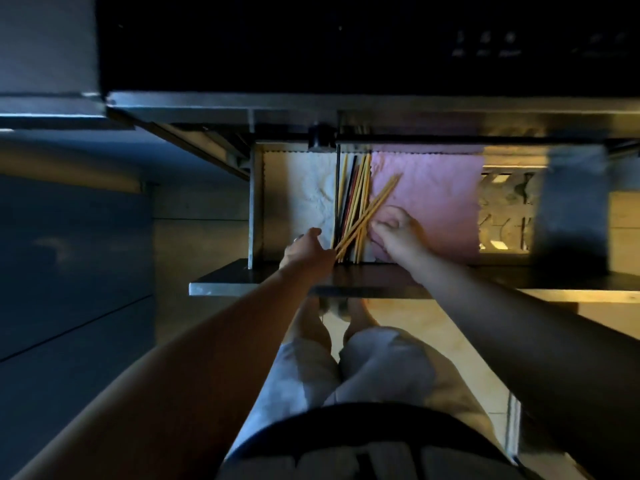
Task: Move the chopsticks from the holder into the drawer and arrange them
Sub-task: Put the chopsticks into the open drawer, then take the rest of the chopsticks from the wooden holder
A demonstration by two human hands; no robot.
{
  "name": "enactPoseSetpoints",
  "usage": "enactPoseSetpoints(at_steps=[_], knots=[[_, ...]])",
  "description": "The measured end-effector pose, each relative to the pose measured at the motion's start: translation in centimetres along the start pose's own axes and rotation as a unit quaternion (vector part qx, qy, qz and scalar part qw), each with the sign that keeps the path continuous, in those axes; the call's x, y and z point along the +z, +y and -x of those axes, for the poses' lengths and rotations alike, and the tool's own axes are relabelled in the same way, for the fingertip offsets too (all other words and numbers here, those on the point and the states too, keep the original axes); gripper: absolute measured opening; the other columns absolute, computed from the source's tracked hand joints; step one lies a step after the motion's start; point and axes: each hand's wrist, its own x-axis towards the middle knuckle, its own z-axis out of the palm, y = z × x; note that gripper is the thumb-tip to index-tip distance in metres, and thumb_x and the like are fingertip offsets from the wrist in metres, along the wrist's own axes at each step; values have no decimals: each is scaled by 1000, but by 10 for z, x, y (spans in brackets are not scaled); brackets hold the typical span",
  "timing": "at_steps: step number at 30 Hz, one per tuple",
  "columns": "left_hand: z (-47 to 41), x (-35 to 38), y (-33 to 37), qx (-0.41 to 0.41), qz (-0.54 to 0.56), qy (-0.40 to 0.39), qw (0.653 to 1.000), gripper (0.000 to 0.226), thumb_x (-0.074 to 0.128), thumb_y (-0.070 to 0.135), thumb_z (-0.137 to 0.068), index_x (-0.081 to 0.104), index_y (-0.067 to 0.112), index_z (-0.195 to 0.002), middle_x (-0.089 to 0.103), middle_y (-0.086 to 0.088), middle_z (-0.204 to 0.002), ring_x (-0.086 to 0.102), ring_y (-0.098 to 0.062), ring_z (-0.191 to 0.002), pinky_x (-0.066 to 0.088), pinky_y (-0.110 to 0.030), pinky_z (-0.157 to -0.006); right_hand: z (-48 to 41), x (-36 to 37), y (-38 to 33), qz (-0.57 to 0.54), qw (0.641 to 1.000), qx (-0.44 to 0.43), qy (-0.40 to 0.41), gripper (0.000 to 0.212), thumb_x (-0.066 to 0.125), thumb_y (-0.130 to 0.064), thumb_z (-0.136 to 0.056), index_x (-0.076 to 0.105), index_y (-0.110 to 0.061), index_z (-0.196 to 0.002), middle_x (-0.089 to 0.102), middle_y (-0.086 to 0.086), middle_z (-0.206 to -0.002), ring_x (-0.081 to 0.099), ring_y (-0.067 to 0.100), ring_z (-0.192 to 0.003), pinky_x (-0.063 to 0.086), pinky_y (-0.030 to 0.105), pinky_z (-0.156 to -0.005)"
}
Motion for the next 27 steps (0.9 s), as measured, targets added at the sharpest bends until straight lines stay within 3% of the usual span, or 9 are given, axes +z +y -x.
enactPoseSetpoints(at_steps=[2, 5, 7, 9, 12, 17, 27], knots=[[28, -14, 0, 13, -9, 6, 1000, 58, 55, 37, -91, 36, 27, -145, 50, -11, -139, 52, -31, -119, 49, -42, -91, 25, -12, -10, 3, 1000, -16, -14, 49, 60, -36, -87, 49, -28, -135, 59, 6, -132, 58, 25, -115, 48, 33, -91], [68, -35, 0, 44, -4, 29, 999, 58, 51, 46, -92, 36, 29, -145, 49, -10, -140, 52, -29, -119, 47, -38, -87, 62, -31, -27, 32, 998, -47, -24, 50, 59, -40, -86, 47, -32, -135, 60, -1, -114, 58, 18, -97, 40, 24, -71], [91, -47, 1, 63, -12, 57, 996, 58, 48, 51, -92, 37, 29, -145, 48, -9, -143, 49, -30, -124, 45, -41, -95, 83, -41, -39, 73, 993, -87, -33, 51, 59, -40, -86, 46, -31, -135, 56, -4, -107, 58, 18, -98, 37, 24, -75], [113, -57, 0, 85, -20, 106, 991, 58, 46, 55, -91, 40, 30, -143, 47, -5, -145, 46, -31, -128, 41, -45, -103, 103, -52, -48, 146, 978, -148, -29, 50, 59, -39, -86, 46, -30, -134, 59, 0, -114, 59, 21, -103, 39, 26, -79], [148, -64, -6, 122, -61, 223, 965, 58, 39, 61, -88, 44, 33, -139, 47, 3, -145, 40, -26, -133, 31, -47, -107, 137, -65, -63, 277, 917, -286, 5, 49, 57, -37, -86, 43, -30, -133, 55, 3, -132, 55, 27, -116, 47, 39, -92], [203, -61, -24, 103, -55, 339, 933, 62, 26, 65, -87, 43, 35, -139, 38, 4, -151, 21, -24, -144, 14, -56, -115, 181, -74, -90, 392, 802, -451, 11, 53, 55, -36, -88, 39, -28, -138, 46, -4, -141, 43, 22, -130, 37, 44, -105], [293, -16, -106, -79, 34, 465, 881, 67, 23, 69, -89, 32, 36, -147, 22, 4, -161, 4, -23, -149, -1, -55, -117, 250, 2, -118, 491, 630, -596, -85, 68, 55, -45, -82, 31, -32, -145, 34, -3, -151, 25, 21, -142, 17, 50, -114]])
